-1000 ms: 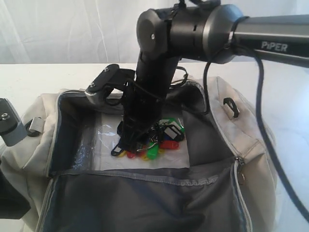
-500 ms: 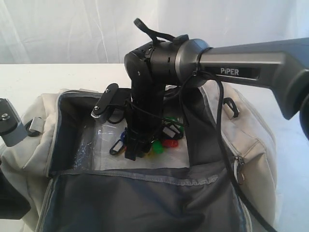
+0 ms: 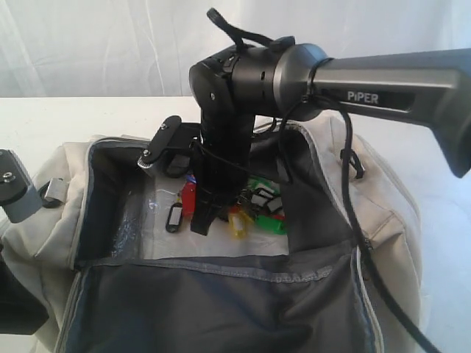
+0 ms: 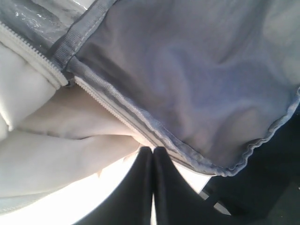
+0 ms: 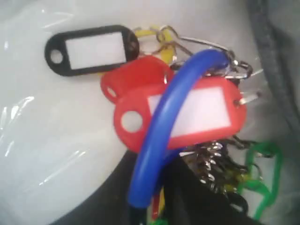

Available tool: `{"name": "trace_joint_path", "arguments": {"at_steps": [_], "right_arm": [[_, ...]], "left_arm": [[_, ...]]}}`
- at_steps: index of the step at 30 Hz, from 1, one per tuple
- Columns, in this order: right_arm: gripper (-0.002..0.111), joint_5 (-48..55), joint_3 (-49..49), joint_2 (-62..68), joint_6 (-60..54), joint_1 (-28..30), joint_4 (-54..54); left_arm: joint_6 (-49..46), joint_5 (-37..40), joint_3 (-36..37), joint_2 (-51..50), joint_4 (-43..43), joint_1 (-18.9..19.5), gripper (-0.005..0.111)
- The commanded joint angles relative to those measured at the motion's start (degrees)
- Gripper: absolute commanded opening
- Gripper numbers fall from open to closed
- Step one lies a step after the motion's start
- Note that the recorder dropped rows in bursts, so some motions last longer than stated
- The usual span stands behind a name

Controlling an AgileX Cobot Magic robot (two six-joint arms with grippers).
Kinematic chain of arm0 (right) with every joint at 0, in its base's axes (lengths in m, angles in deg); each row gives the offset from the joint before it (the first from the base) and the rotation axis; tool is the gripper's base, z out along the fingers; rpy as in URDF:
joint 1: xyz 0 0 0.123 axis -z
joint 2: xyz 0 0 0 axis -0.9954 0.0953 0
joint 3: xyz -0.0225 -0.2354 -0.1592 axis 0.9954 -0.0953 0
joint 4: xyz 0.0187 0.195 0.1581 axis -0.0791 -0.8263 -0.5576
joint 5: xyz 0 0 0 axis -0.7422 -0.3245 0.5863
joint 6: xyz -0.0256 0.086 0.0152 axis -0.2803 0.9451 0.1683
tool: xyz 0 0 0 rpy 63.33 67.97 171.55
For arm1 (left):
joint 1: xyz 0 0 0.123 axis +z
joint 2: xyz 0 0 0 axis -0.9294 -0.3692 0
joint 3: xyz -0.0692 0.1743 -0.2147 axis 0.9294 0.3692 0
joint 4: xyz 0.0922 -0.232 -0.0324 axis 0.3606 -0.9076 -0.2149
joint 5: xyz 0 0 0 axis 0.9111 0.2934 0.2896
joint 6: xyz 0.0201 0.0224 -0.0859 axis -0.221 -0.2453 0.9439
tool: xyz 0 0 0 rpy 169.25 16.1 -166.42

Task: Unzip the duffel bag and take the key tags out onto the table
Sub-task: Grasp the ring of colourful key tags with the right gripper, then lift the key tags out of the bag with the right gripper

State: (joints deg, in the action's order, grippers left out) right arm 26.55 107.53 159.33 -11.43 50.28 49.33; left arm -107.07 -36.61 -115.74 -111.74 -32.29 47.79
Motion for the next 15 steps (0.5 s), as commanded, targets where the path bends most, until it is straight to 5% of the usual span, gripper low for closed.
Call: {"name": "trace_joint_path", "arguments": {"at_steps": [1, 15], "right_arm": [[0.0, 0.1, 0.2, -4.3, 0.3, 0.0, 0.4], [0.0, 0.5, 0.2, -14.3, 3.5, 0.0, 0.2]], "left_arm": [[-0.1, 1.2, 0.4, 0.4, -0.6, -0.1, 0.0], [-0.4, 1.1, 0.4, 0.4, -0.6, -0.1, 0.0]]}}
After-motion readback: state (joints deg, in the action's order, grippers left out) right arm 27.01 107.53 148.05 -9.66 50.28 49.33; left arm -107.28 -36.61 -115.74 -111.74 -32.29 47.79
